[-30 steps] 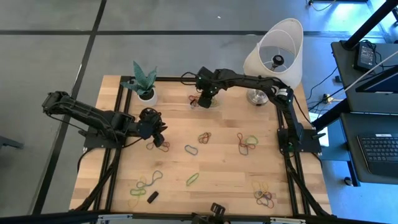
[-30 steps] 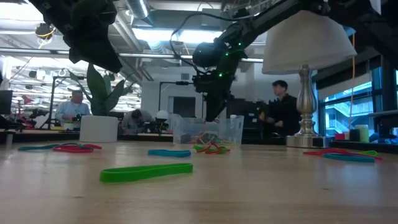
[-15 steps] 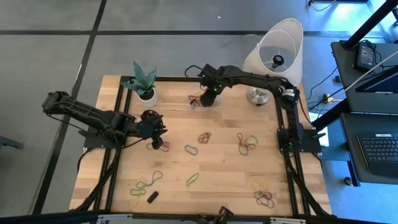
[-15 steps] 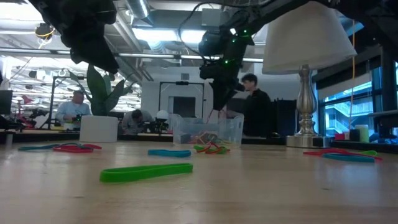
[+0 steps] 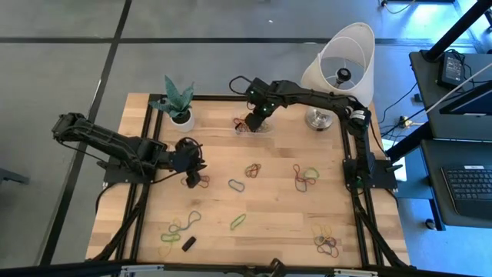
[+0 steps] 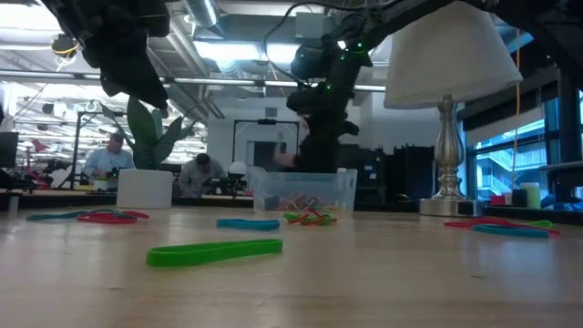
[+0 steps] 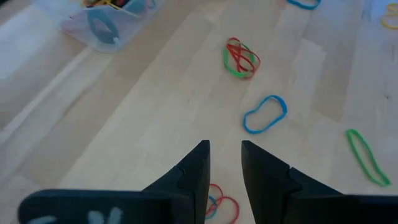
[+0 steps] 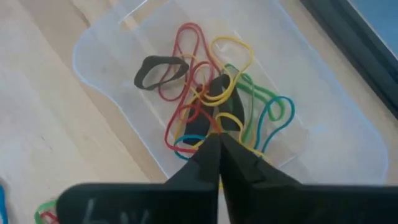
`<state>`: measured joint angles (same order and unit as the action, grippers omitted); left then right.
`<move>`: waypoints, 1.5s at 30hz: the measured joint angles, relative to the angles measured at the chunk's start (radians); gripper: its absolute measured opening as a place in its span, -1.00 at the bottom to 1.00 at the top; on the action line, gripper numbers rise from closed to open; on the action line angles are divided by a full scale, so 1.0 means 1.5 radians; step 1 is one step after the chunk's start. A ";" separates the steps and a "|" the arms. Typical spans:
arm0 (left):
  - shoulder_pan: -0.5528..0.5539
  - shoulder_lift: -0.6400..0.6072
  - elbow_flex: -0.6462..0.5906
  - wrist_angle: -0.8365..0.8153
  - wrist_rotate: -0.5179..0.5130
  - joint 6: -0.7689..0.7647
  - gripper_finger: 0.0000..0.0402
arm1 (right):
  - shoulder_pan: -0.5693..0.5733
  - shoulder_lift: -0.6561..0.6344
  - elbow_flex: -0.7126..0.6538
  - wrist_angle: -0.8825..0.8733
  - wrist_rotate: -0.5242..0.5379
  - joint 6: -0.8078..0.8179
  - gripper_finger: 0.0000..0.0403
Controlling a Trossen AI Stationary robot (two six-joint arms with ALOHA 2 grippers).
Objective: Pick and place rubber bands into bin
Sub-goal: Put the blue rubber band into the transparent bin
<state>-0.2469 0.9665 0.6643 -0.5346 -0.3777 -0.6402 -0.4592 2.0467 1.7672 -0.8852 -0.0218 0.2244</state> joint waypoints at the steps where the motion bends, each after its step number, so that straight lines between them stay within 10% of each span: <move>1: 0.000 0.000 0.000 0.000 0.004 0.000 -0.57 | 0.001 0.000 0.000 0.000 0.000 0.014 -0.93; 15: 0.000 0.000 0.000 -0.010 0.018 0.077 -0.57 | 0.157 -0.100 -0.039 -0.074 0.111 0.059 -0.99; 26: -0.015 0.024 0.027 -0.026 0.038 0.087 -0.57 | 0.363 -0.401 -0.393 0.093 0.185 0.291 -0.99; 45: -0.110 0.432 0.412 -0.371 0.036 -0.203 -0.57 | 0.734 -0.613 -0.654 0.070 0.246 0.479 -1.00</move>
<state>-0.4117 1.6146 1.2821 -1.0904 -0.3236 -0.9449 0.6412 1.1278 0.7869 -0.7807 0.3472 0.9431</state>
